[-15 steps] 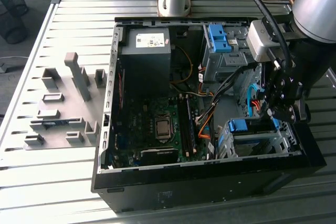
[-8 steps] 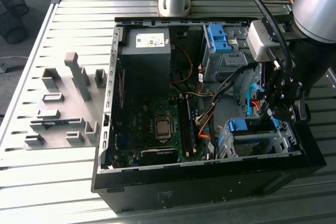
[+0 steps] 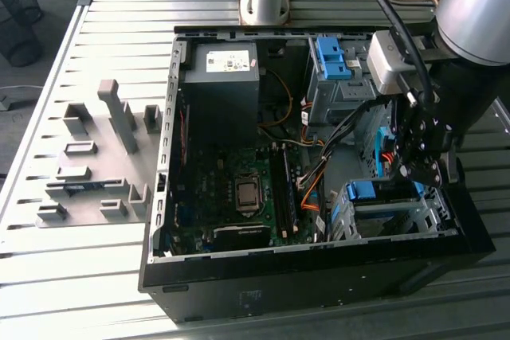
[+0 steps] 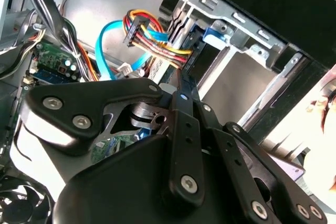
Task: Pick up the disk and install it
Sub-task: 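Insert the second disk wire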
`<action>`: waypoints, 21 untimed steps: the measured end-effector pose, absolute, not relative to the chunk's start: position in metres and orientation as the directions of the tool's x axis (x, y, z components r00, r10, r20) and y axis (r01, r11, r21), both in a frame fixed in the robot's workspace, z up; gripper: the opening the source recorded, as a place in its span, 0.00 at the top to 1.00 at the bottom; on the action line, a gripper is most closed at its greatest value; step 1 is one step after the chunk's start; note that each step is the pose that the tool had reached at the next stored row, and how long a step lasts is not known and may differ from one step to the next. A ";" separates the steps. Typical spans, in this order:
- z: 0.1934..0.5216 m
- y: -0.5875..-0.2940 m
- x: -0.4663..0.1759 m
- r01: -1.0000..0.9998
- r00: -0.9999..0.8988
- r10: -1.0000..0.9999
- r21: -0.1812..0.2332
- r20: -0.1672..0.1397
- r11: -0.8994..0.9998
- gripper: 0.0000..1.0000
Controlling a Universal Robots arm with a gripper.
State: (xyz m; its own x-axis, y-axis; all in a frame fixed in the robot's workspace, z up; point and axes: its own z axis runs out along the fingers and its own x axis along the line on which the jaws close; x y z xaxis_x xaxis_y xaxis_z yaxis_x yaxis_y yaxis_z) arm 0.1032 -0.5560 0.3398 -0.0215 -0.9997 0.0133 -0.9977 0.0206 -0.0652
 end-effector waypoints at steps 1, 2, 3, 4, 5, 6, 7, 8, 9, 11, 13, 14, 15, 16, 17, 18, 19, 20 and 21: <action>0.340 -0.556 0.102 -0.998 -0.021 -1.000 -0.065 0.013 0.021 0.89; 0.340 -0.556 0.102 -0.998 -0.021 -1.000 -0.065 0.013 0.021 0.89; 0.340 -0.557 0.102 -0.998 -0.021 -1.000 -0.065 0.013 0.021 0.89; 0.340 -0.557 0.102 -0.998 -0.021 -1.000 -0.065 0.013 0.021 0.89; 0.340 -0.558 0.102 -0.998 -0.021 -1.000 -0.065 0.013 0.021 0.89; 0.340 -0.558 0.102 -0.998 -0.022 -1.000 -0.065 0.013 0.021 0.89; 0.342 -0.558 0.102 -0.998 -0.021 -1.000 -0.064 0.013 0.021 0.89; 0.344 -0.558 0.102 -0.998 -0.021 -1.000 -0.064 0.013 0.021 0.89; 0.348 -0.558 0.102 -0.998 -0.021 -1.000 -0.064 0.013 0.021 0.89; 0.357 -0.558 0.102 -0.998 -0.021 -1.000 -0.064 0.013 0.021 0.89; 0.364 -0.558 0.102 -0.998 -0.021 -1.000 -0.064 0.013 0.021 0.89; 0.367 -0.558 0.102 -0.998 -0.021 -1.000 -0.064 0.013 0.021 0.89; 0.370 -0.558 0.102 -0.998 -0.021 -1.000 -0.064 0.013 0.020 0.89; 0.373 -0.558 0.101 -0.998 -0.021 -1.000 -0.064 0.013 0.021 0.89; 0.375 -0.558 0.100 -0.998 -0.021 -1.000 -0.064 0.013 0.021 0.89; 0.376 -0.558 0.099 -0.998 -0.021 -1.000 -0.064 0.012 0.021 0.89; 0.376 -0.558 0.097 -0.998 -0.021 -1.000 -0.064 0.009 0.021 0.89; 0.376 -0.558 0.096 -0.998 -0.021 -1.000 -0.064 0.009 0.021 0.89; 0.376 -0.558 0.095 -0.998 -0.022 -1.000 -0.064 0.009 0.021 0.89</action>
